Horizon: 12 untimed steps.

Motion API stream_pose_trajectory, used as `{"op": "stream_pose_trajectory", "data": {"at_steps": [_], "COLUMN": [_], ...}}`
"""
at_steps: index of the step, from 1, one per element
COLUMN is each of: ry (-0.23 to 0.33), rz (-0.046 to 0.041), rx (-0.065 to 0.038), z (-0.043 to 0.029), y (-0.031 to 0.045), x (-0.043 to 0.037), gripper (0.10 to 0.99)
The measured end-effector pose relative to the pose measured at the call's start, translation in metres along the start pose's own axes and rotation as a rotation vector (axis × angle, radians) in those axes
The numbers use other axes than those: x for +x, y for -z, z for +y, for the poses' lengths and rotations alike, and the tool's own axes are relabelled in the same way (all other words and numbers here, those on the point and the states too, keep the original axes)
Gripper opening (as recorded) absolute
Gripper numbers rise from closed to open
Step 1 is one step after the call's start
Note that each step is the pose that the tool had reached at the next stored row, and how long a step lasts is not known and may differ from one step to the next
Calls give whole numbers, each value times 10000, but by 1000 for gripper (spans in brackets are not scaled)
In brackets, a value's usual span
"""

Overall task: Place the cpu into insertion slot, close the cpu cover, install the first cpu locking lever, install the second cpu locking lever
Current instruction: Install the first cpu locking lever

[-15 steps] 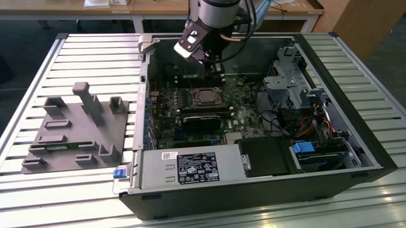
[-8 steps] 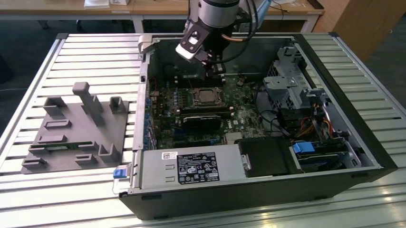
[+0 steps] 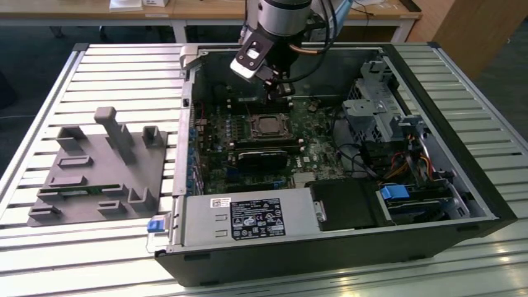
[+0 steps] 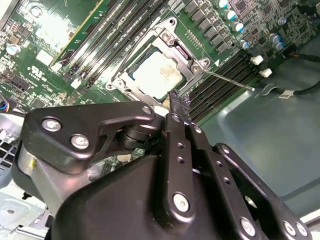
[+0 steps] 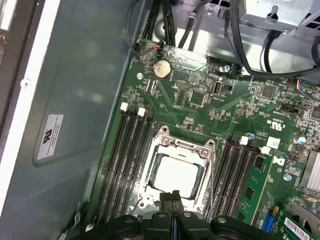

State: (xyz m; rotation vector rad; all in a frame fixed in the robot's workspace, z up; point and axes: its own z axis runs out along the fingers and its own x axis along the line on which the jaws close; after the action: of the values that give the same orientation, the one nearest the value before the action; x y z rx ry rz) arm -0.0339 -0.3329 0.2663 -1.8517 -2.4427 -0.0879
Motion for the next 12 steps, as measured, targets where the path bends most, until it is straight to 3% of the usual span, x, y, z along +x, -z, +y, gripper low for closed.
{"op": "stream_pose_trajectory", "data": {"at_steps": [12], "ry": [673], "rz": [1], "rx": [64], "z": [-1], "y": [0], "x": [0], "gripper": [106]}}
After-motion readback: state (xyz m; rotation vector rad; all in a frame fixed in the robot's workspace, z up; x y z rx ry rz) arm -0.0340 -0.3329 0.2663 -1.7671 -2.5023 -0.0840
